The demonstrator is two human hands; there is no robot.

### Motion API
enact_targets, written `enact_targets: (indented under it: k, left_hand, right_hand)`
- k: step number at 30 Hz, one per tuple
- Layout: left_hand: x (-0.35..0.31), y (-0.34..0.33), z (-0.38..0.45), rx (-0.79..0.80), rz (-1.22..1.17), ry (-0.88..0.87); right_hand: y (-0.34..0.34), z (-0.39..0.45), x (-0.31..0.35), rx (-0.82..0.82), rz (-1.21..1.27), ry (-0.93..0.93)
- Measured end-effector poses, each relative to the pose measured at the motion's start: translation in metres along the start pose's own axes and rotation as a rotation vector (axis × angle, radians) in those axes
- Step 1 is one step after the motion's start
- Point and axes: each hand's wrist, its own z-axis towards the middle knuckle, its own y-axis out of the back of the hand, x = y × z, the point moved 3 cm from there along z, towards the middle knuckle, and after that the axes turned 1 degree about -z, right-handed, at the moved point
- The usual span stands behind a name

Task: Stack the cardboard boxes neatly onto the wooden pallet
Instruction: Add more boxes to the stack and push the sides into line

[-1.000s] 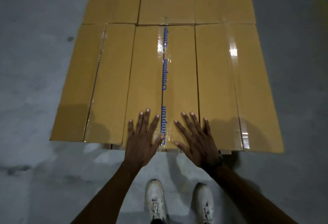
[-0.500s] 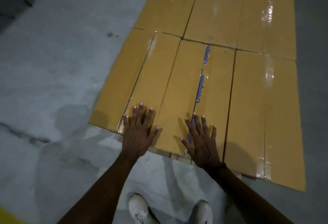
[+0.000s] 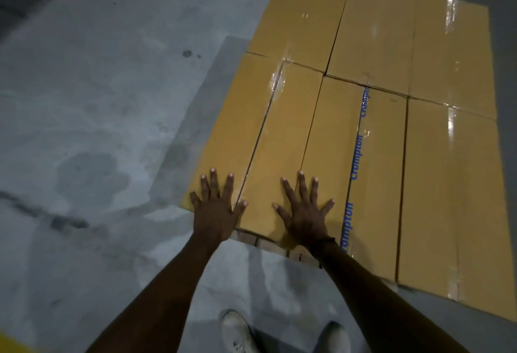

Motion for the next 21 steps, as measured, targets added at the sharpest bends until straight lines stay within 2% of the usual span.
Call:
enact_targets:
  k: [5,10,13,17,19,21]
  left_hand:
    - [-0.002,-0.007,0.001,-0.035,-0.026,-0.007]
    - [-0.005,-0.010,-0.005,-0.039,-0.045,-0.020]
    - [-0.017,-0.017,-0.025,-0.013,0.010,-0.181]
    - [-0.038,-0.035,-0.064,-0.013,0.061,-0.421]
    - [-0.046,-0.043,-0.071,0.003,0.059,-0.445]
    - [-0.050,-0.045,-0.072,-0.009,0.076,-0.435]
  right_hand:
    - [-0.001,0.001,0.003,-0.007,-0.092,-0.022]
    - [0.001,0.002,0.002,0.017,-0.084,-0.005]
    - [0.007,-0.001,0.000,0.044,-0.036,0.037]
    - [0.016,-0.015,-0.017,0.142,-0.045,0.193]
    - [0.015,-0.028,-0.030,0.196,-0.096,0.306]
    - [0.011,-0.039,-0.039,0.181,-0.144,0.388]
